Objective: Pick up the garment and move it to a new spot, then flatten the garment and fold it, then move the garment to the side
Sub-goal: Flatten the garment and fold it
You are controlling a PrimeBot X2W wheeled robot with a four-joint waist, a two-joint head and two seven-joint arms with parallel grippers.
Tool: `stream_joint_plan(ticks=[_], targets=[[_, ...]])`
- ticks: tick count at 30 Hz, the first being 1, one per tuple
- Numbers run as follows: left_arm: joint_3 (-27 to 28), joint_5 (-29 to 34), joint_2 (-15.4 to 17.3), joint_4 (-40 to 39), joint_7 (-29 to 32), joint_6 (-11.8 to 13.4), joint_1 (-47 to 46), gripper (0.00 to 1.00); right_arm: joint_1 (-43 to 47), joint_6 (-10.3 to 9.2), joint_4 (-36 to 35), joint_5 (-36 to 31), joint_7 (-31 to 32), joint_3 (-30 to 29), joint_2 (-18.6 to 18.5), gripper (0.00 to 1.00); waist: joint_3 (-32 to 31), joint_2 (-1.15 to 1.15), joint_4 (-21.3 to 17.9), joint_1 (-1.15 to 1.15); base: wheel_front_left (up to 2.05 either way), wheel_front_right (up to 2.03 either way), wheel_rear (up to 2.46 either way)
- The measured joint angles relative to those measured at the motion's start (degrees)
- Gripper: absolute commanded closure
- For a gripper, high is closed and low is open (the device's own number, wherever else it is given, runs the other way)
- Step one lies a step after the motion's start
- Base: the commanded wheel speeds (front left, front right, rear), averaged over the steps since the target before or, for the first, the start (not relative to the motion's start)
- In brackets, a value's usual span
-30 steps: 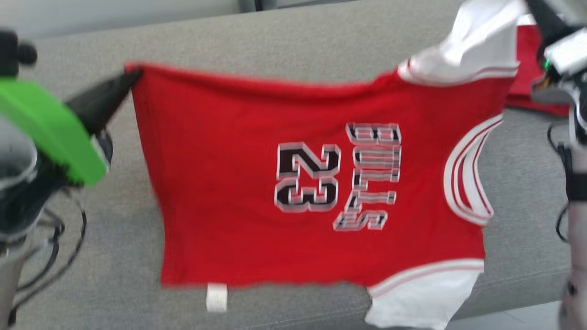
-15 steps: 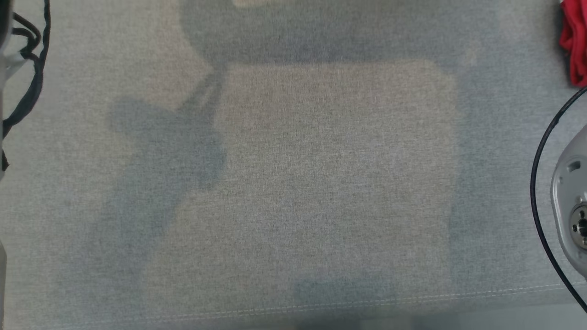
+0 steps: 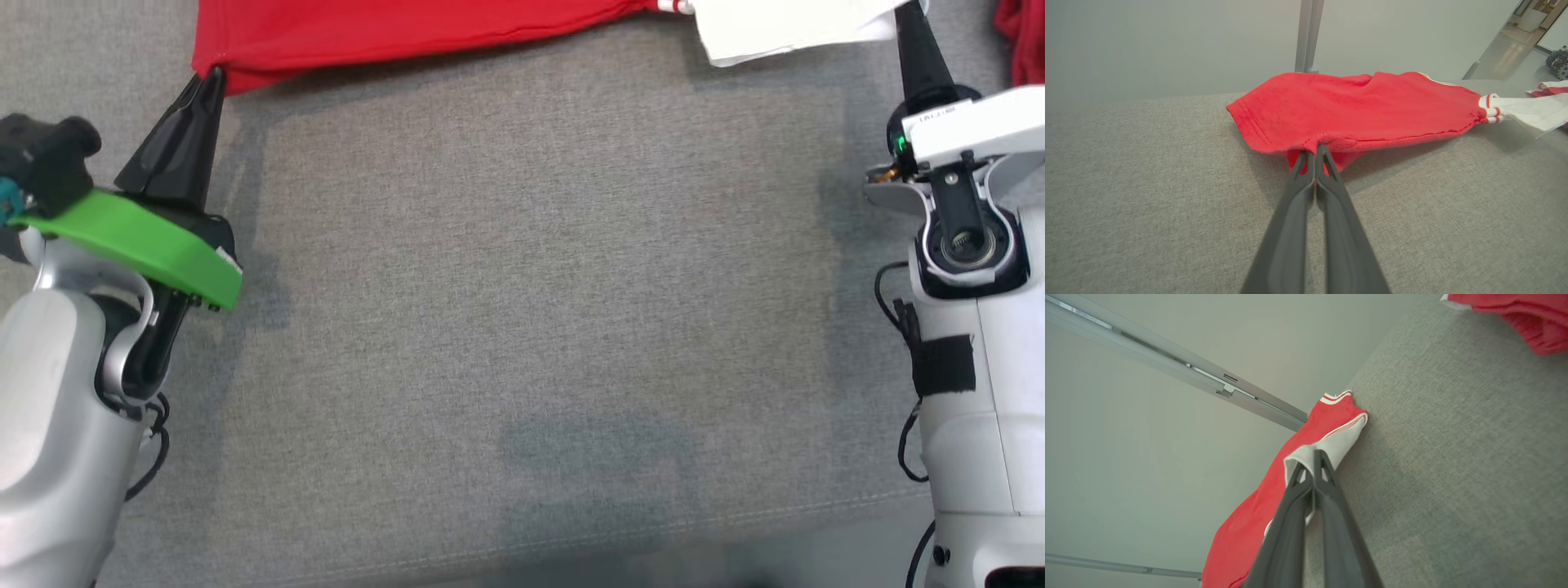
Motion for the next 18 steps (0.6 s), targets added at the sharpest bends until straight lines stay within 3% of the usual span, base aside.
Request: stream_joint_plan(ticks=[6, 18], targets=[[-0.4, -1.3, -0.9, 1.9, -6.3, -0.7, 4.2, 1.00, 5.1, 3.18, -3.0, 2.2, -1.3, -1.2, 0.0, 1.00, -3.9, 0.00, -0.9, -0.02, 0.00, 0.00, 0.00], [-2.5, -3.7, 0.0, 1.2, -9.3, -1.3, 14.7, 1.00, 18.7, 3.66, -11.8, 3.0, 3.8, 1.3, -0.3, 1.00, -12.7, 0.00, -1.2, -0.02, 0.00, 0.00, 0.00]])
